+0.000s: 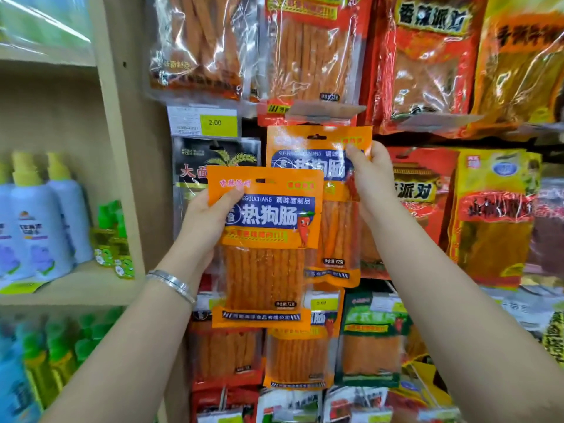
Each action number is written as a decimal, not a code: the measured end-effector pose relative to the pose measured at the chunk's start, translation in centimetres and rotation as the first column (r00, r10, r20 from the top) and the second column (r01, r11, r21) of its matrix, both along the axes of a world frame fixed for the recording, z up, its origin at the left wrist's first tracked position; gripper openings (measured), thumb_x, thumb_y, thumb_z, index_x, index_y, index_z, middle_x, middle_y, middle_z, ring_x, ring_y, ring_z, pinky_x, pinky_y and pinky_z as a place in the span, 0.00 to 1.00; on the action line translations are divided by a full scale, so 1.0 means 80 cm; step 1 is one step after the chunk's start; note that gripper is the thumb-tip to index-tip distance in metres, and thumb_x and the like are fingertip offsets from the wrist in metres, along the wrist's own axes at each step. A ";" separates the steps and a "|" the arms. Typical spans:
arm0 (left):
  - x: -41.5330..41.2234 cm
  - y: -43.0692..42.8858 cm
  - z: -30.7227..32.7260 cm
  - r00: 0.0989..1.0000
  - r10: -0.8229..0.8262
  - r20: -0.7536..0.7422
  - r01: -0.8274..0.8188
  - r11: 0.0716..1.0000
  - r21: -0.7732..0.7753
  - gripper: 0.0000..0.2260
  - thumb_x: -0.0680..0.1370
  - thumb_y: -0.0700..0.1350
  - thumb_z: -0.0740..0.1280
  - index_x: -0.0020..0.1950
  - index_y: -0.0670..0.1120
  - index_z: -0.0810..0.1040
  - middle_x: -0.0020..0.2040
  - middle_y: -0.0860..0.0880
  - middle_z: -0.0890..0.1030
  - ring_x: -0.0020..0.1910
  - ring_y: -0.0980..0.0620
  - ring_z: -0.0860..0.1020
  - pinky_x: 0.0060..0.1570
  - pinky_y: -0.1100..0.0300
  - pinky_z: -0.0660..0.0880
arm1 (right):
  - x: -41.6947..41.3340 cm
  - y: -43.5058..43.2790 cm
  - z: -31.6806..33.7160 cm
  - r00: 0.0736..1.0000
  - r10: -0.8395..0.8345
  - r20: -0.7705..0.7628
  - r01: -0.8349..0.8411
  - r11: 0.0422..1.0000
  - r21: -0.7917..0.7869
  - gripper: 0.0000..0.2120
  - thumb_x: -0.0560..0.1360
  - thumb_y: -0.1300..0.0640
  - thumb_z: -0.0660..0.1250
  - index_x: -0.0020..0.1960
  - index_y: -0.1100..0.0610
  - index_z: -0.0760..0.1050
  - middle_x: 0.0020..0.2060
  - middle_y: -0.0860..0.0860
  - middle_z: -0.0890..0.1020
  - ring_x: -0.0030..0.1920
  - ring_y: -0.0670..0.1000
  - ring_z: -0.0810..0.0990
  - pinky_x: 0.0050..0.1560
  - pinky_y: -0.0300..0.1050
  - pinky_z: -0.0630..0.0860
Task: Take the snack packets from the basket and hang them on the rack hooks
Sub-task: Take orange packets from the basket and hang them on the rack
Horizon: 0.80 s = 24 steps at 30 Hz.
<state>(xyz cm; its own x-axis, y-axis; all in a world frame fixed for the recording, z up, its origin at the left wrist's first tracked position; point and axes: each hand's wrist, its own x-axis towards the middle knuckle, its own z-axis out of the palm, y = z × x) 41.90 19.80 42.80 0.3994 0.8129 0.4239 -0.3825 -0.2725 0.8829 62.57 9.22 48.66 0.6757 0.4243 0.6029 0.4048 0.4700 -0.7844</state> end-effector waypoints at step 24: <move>0.018 0.016 -0.005 0.999 0.032 -0.043 -0.033 0.999 -0.021 0.04 0.77 0.49 0.68 0.47 0.49 0.77 0.39 0.53 0.85 0.36 0.54 0.84 0.27 0.66 0.76 | 0.020 0.067 -0.011 0.982 0.026 0.185 0.072 0.863 -0.500 0.26 0.82 0.46 0.49 0.75 0.59 0.59 0.74 0.54 0.62 0.74 0.53 0.59 0.74 0.48 0.53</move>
